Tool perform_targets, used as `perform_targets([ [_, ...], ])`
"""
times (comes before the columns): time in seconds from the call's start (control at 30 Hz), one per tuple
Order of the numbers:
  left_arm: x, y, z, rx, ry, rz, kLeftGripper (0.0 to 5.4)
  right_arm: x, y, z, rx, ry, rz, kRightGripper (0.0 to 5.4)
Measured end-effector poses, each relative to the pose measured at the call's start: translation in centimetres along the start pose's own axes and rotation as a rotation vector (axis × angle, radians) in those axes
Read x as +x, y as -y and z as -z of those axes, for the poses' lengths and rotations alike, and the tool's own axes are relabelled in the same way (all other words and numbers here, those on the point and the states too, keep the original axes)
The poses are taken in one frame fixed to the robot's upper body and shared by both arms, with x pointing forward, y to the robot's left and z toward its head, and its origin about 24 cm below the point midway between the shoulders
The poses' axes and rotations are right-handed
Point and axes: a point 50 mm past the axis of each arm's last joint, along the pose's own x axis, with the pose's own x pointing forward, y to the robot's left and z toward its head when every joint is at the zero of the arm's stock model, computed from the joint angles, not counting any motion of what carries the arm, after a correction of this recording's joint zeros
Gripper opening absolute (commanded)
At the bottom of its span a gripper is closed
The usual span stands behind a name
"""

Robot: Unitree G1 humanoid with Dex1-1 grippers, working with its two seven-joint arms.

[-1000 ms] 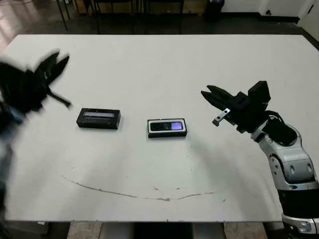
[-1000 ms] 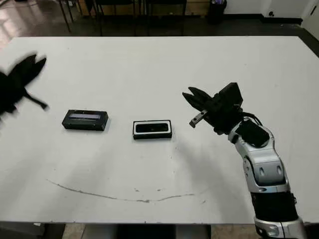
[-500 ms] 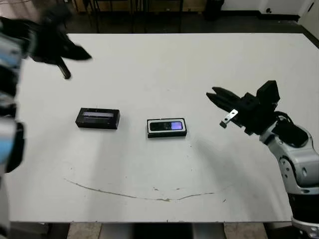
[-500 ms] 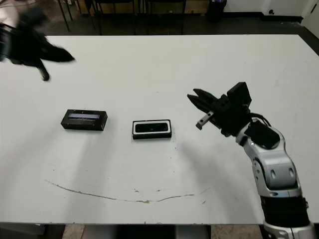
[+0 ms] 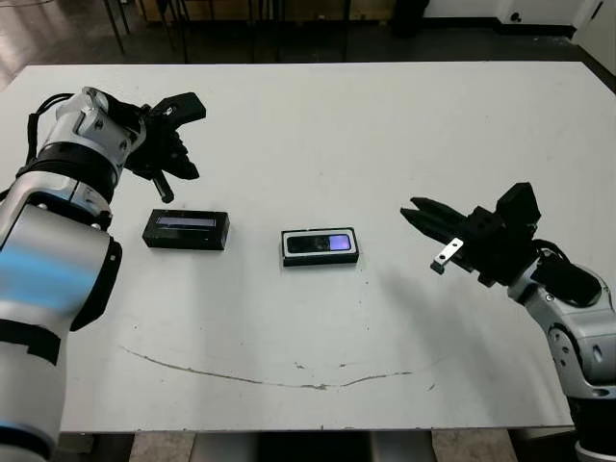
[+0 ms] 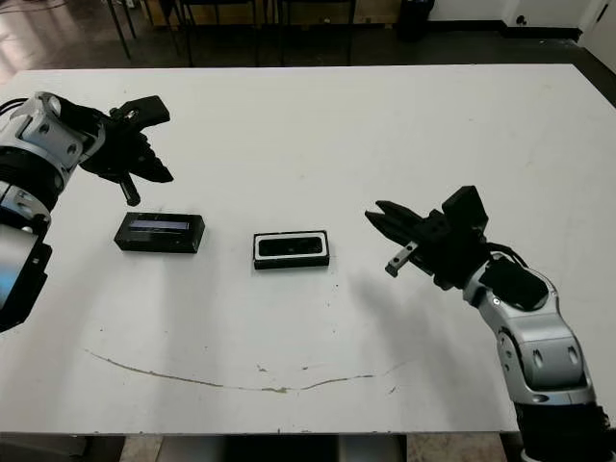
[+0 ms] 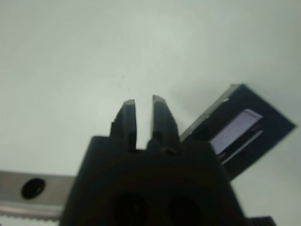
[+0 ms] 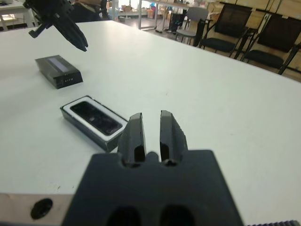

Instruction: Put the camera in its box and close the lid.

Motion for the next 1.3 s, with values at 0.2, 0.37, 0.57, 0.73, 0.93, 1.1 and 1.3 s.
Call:
perform_targets([
  [0.2,0.5,0.3,0.6,-0.004,-0.019,0.006,0.0,-0.1,-0.1,0.0,-0.01,-0.006,-0.014,0.01],
  [0.37,0.9,0.6,1.4,0.016,-0.063,0.001,0.0,-0.2,-0.4,-0.2,-0.02,-0.003,-0.024,0.01],
  [0.57,1.0,0.8,2.7,0.022,-0.098,0.026,0.0,-0.3,-0.5,0.0,-0.017,-0.006,-0.03,0.01],
  [0.73,0.7,0.7,3.2,0.037,-0.119,0.06,0.0,-0.4,-0.5,0.1,-0.014,-0.01,-0.03,0.01],
  [0.93,0.2,0.6,4.4,-0.012,-0.159,0.079,0.0,-0.4,-0.6,0.2,-0.017,-0.016,-0.03,0.01],
  [1.1,-0.1,0.5,4.7,0.022,-0.178,0.108,0.0,-0.3,-0.6,0.3,-0.028,-0.02,-0.029,0.01],
  [1.3,-0.5,0.7,5.0,0.106,-0.177,0.181,0.0,-0.2,-0.5,0.5,-0.022,-0.029,-0.03,0.01],
])
